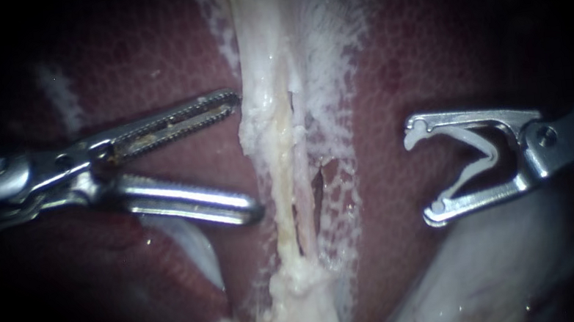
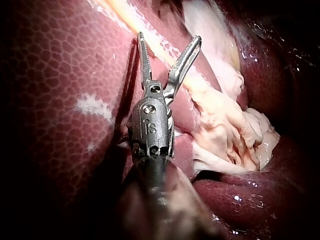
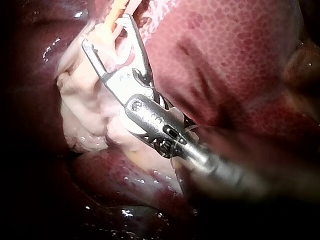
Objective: Grabbing gallbladder
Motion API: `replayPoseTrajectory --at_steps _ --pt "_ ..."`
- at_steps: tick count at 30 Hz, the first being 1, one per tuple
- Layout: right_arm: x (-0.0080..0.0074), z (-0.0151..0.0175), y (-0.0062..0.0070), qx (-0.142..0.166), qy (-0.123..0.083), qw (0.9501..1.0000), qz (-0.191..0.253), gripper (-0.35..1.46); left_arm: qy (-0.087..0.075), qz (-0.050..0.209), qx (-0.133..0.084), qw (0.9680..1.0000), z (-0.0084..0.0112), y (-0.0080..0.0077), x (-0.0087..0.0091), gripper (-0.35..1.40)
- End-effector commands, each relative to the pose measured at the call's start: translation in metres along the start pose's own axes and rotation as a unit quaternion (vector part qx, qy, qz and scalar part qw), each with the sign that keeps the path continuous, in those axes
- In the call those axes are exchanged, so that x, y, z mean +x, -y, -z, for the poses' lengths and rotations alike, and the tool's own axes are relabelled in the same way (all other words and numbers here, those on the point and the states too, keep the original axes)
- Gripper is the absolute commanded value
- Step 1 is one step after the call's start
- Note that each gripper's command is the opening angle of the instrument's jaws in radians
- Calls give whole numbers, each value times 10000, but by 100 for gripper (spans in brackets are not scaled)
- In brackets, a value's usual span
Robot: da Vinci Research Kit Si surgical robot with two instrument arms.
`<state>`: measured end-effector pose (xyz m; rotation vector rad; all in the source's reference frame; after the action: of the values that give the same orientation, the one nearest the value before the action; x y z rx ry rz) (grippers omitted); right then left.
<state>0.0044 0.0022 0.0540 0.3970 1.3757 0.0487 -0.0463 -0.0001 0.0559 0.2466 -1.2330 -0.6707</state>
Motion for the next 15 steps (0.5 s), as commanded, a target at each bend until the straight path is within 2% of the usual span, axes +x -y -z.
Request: replayPoseTrajectory --at_steps 1,6,9,15 --pt "0 0 0 0 0 10000 0 60 -17 55 -14 10000 -1 0 0 64" --pt "0 0 0 0 0 10000 0 60 -115 140 -77 9998 -8 -3 3 56" --pt "0 0 0 0 0 10000 0 60 -159 139 -83 9997 -10 -9 7 49" --pt "0 0 0 0 0 10000 0 60 -262 264 -248 9990 -11 -23 15 30"
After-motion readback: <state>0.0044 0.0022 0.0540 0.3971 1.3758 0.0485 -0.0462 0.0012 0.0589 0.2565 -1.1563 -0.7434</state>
